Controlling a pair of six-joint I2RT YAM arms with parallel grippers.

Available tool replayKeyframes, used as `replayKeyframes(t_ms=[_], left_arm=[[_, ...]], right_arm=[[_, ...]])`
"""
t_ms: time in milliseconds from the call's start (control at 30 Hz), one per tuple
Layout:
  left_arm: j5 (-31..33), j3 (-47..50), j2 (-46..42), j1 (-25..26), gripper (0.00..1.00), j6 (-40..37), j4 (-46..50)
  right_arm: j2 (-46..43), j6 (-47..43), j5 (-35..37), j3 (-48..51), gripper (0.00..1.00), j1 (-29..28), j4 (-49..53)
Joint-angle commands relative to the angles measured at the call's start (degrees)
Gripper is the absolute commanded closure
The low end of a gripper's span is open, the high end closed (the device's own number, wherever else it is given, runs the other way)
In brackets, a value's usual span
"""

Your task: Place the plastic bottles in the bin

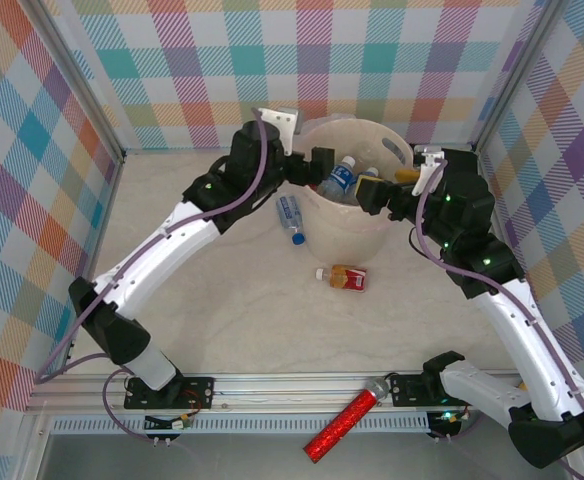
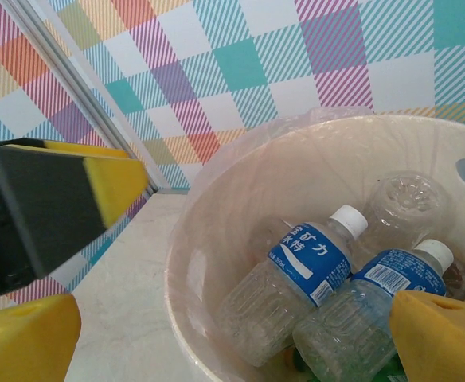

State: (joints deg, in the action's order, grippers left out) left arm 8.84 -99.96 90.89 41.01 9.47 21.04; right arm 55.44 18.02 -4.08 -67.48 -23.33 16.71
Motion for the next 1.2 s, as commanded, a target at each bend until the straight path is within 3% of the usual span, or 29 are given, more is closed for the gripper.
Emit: replayKeyframes(t_ms=[0,267,467,733,900,1167], left_arm=[[4.1,2.9,-3.4,-3.2,0.00,2.7,1.8],[-2.8,10.9,-3.9,-15.6,0.00,18.3,6.9],[-11.7,18.1,0.0,-20.2,0.04,26.7,3.4],[-22.2,17.3,12.7,-21.2,0.07,33.1,-2.3],[-24.9,15.1,19.5,-20.9,0.09,35.7,-7.1],[-25.4,9.4,28.0,-19.0,0.10,36.0,-6.5]], right_arm=[[0.5,0.6,-1.6,-0.8,0.01,-0.3,-1.1],[2.7,1.7,-4.3,-2.5,0.01,-0.3,-1.7],[3.6,2.0,-5.3,-3.4,0.01,-0.3,-1.5],[3.9,1.7,-5.9,-4.4,0.01,-0.3,-0.5],[4.0,1.3,-6.2,-4.8,0.01,-0.3,0.1],[6.1,0.6,-10.8,-7.2,0.01,-0.3,1.9]])
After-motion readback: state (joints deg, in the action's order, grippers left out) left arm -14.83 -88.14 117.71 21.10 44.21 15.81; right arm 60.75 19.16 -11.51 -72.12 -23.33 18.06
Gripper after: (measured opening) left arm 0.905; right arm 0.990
